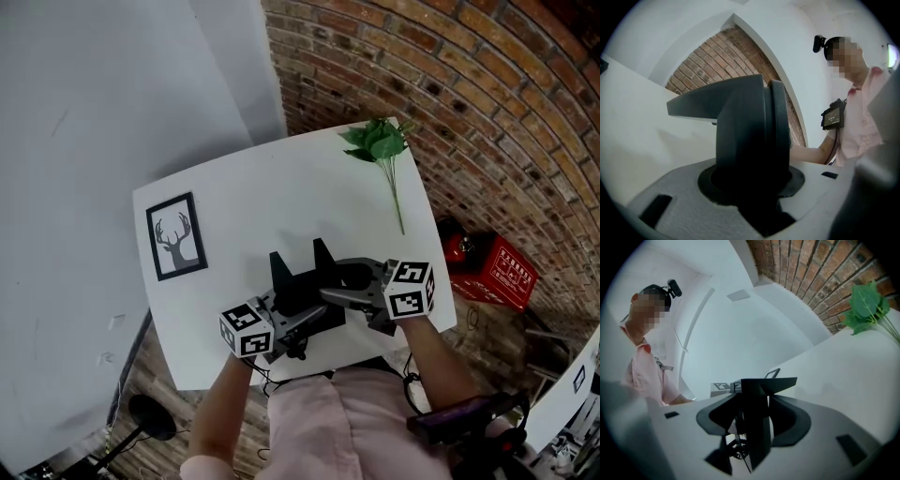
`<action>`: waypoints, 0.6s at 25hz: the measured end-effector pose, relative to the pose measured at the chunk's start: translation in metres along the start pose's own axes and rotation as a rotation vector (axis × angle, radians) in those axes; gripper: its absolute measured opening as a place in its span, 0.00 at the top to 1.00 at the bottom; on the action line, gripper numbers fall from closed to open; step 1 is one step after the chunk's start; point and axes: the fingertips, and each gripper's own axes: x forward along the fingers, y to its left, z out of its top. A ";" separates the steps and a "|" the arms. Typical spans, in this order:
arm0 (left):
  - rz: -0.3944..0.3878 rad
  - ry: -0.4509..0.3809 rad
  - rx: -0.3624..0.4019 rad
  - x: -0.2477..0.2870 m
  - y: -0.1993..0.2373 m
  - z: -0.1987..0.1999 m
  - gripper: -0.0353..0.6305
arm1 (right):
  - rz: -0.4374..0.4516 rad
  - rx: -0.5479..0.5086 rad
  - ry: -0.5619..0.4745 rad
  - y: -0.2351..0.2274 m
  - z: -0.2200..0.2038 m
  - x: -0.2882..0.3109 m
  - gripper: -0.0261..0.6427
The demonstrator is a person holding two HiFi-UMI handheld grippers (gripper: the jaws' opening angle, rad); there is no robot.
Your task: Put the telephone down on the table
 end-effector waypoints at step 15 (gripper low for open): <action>0.000 0.062 -0.195 0.008 0.022 -0.007 0.70 | -0.032 0.152 -0.019 -0.031 -0.005 0.006 0.64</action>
